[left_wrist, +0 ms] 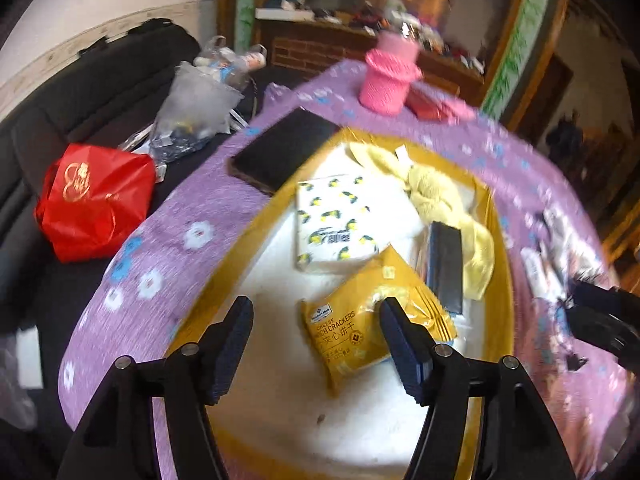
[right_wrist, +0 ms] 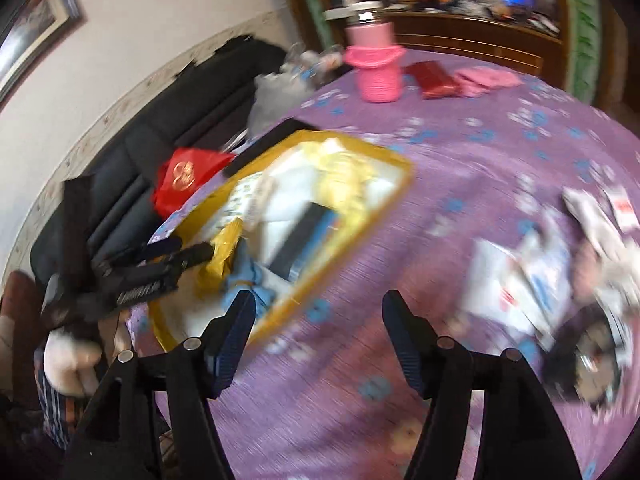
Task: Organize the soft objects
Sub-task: 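Move both grippers back over the remaining pile of items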
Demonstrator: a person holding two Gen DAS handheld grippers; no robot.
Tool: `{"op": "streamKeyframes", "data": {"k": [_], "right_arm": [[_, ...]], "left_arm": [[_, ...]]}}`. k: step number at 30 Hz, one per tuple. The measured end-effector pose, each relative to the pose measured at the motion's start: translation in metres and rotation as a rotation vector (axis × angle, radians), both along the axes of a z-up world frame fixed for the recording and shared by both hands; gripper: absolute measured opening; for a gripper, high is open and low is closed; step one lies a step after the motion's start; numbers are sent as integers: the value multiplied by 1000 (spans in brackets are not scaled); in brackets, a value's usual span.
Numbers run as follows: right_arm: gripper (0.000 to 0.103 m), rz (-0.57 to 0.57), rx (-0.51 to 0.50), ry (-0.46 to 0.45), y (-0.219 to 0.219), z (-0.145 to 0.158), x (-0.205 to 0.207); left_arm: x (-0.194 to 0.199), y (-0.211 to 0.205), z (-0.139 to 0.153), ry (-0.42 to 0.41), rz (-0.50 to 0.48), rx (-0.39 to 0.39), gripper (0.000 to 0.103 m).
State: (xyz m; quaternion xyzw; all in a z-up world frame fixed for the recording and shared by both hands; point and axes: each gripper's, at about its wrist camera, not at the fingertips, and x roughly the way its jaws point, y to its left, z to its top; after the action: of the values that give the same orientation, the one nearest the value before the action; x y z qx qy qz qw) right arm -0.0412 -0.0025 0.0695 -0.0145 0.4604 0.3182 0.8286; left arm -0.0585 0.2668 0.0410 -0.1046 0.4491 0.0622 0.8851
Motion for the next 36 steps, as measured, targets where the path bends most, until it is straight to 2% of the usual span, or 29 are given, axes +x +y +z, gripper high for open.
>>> {"op": "streamKeyframes", "data": {"k": [2,5,7,10,13,15,18,20,23,27,32,36], "right_arm": [[65,-36,24,7,-19,-1,-6],[65,-99,56,21,-53,-4,-11],[65,-148,70,26,-75,-6,-14],[65,-212,97,31,-103,-5,-17],[67,-283,145,-3,-143,3,-24],[72,-333,159,-41,-166,8,-26],[73,-411,171,-102,-199,16,-30],[77,-476,191,-128,-226,20,-34],[82,-574,229,-142,-264,19,-35],[82,-668,263,-107,-304,2,-38],[82,-714,262,-81,-332,-12,-49],[82,-723,267,-70,-343,-19,-52]], "left_arm": [[24,-6,-4,47,-16,65,55],[61,-8,-16,127,-18,84,55],[78,-12,-19,141,-16,90,55],[83,-19,-9,112,-13,93,55],[67,-28,14,35,-29,51,58],[50,-35,33,-44,-34,46,62],[28,-50,57,-135,-68,17,77],[17,-66,70,-186,-123,-29,97],[8,-99,77,-199,-222,-102,100],[5,-158,63,-146,-355,-118,100],[15,-208,22,-20,-409,-129,99],[17,-244,-6,25,-434,-55,99]]}}
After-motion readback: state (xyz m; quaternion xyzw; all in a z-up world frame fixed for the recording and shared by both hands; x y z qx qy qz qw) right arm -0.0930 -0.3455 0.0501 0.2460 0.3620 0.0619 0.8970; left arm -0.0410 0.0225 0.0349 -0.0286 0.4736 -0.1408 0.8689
